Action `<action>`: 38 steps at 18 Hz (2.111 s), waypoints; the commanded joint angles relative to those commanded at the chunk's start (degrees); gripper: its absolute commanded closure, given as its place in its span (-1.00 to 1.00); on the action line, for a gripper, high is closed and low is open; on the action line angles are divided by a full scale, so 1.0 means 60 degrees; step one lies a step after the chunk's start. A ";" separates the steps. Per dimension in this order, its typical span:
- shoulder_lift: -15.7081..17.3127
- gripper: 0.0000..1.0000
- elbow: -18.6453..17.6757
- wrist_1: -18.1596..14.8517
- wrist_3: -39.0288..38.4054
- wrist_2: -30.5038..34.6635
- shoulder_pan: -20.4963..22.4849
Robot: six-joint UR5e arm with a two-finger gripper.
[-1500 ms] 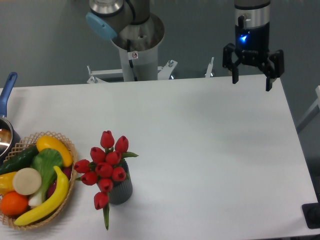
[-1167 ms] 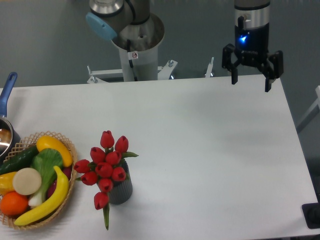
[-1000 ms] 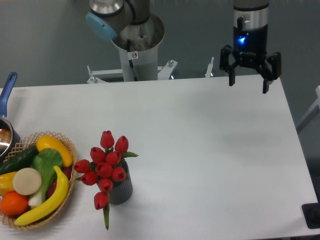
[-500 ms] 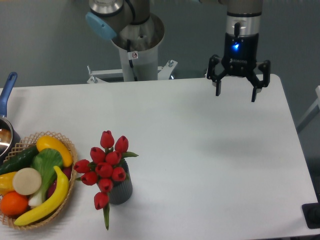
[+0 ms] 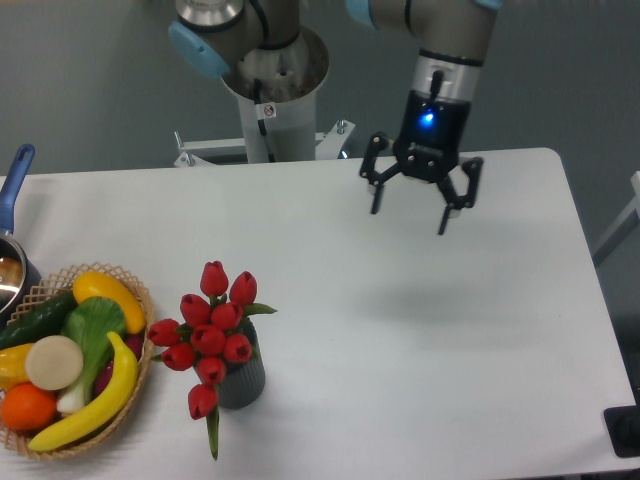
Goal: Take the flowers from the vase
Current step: 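Move the open gripper down toward the red tulip stems above the vase, then close the gripper around the tulip stems just above the vase rim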
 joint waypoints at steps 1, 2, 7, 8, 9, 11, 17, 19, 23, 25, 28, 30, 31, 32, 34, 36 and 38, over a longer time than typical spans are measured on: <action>-0.0131 -1.00 -0.0015 0.0058 0.0000 -0.0410 -0.0088; -0.0263 -1.00 -0.0015 0.0189 0.0015 -0.0892 -0.0118; -0.0923 -1.00 0.0000 0.0687 0.0015 -0.2069 -0.0732; -0.1068 -1.00 0.0058 0.0819 0.0015 -0.2069 -0.0922; -0.1215 -1.00 0.0116 0.0879 0.0029 -0.2069 -0.1127; -0.1333 -1.00 0.0132 0.0894 0.0087 -0.2084 -0.1407; -0.2050 -1.00 0.0672 0.0894 0.0132 -0.2113 -0.2036; -0.2329 -1.00 0.0907 0.0908 0.0132 -0.2127 -0.2227; -0.2622 -1.00 0.1127 0.1084 0.0117 -0.2186 -0.2418; -0.2812 -1.00 0.1332 0.1099 0.0074 -0.2201 -0.2433; -0.3135 -1.00 0.1581 0.1113 0.0103 -0.2186 -0.2623; -0.3252 -1.00 0.1626 0.1201 0.0103 -0.2186 -0.2667; -0.3325 -1.00 0.1669 0.1230 0.0103 -0.2186 -0.2769; -0.3369 -1.00 0.1728 0.1231 0.0088 -0.2186 -0.2872; -0.3399 -1.00 0.1758 0.1231 0.0088 -0.2186 -0.2931; -0.3428 -1.00 0.1772 0.1245 0.0074 -0.2201 -0.2946; -0.3414 -1.00 0.1787 0.1245 0.0073 -0.2201 -0.2946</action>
